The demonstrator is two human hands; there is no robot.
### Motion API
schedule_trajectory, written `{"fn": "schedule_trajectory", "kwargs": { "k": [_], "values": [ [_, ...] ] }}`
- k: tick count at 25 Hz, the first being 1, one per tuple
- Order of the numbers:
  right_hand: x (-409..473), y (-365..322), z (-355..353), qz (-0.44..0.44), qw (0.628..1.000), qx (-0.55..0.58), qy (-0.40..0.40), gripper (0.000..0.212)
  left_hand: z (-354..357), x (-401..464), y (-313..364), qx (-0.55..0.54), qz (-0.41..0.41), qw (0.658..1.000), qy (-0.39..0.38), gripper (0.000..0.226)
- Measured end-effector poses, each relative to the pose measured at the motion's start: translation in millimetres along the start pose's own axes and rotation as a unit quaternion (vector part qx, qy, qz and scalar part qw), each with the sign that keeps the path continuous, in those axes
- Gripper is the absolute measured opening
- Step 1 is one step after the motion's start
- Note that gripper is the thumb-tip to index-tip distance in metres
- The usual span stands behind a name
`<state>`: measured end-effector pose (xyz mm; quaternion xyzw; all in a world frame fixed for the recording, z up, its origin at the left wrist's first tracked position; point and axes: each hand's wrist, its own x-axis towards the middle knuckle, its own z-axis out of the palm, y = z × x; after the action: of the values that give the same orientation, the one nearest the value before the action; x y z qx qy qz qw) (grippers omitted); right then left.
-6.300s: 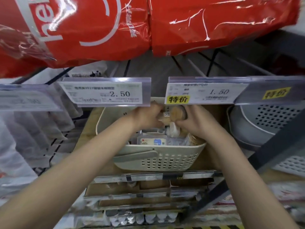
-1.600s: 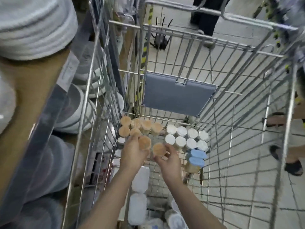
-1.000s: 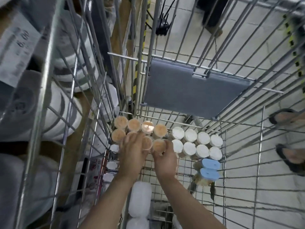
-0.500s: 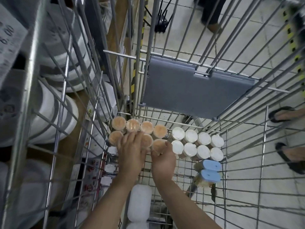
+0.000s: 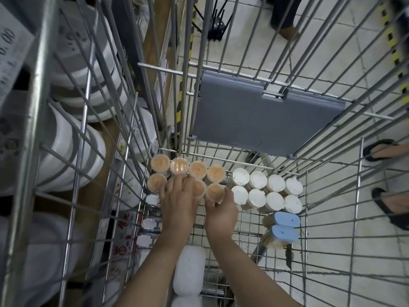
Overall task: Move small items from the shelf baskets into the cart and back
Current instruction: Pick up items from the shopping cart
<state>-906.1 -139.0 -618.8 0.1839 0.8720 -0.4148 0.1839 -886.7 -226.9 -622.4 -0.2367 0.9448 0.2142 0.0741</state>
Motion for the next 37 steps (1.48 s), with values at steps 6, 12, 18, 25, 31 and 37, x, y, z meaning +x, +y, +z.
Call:
{"fn": "schedule_trajectory", "kwargs": {
  "k": [6, 12, 18, 25, 31, 37],
  "values": [
    [-5, 8, -1, -0.021, 0.997, 0.066, -0.036, 0.032, -5, -6, 2, -0.004, 0.010, 1.000, -0.002, 0.051],
    [-9, -3, -15, -0.007, 0.992, 0.098, -0.080, 0.029, -25, -23, 0, -0.052, -0.014, 0.999, -0.005, 0.044],
    [-22, -26, -46, -0.023, 0.992, -0.001, -0.128, 0.023, -46, -43, 0, -0.064, -0.049, 0.996, -0.038, 0.034],
    [-88, -39, -156, -0.192, 0.919, -0.248, -0.237, 0.041, -121, -108, 26, -0.041, -0.005, 0.993, -0.108, 0.033],
    [-154, -41, -268, -0.307, 0.851, -0.350, -0.242, 0.038, -194, -200, 71, 0.028, 0.034, 0.994, -0.102, 0.034],
    [-202, -13, -355, -0.362, 0.828, -0.336, -0.267, 0.034, -223, -325, 116, -0.119, -0.075, 0.990, 0.008, 0.039]
  ]
}}
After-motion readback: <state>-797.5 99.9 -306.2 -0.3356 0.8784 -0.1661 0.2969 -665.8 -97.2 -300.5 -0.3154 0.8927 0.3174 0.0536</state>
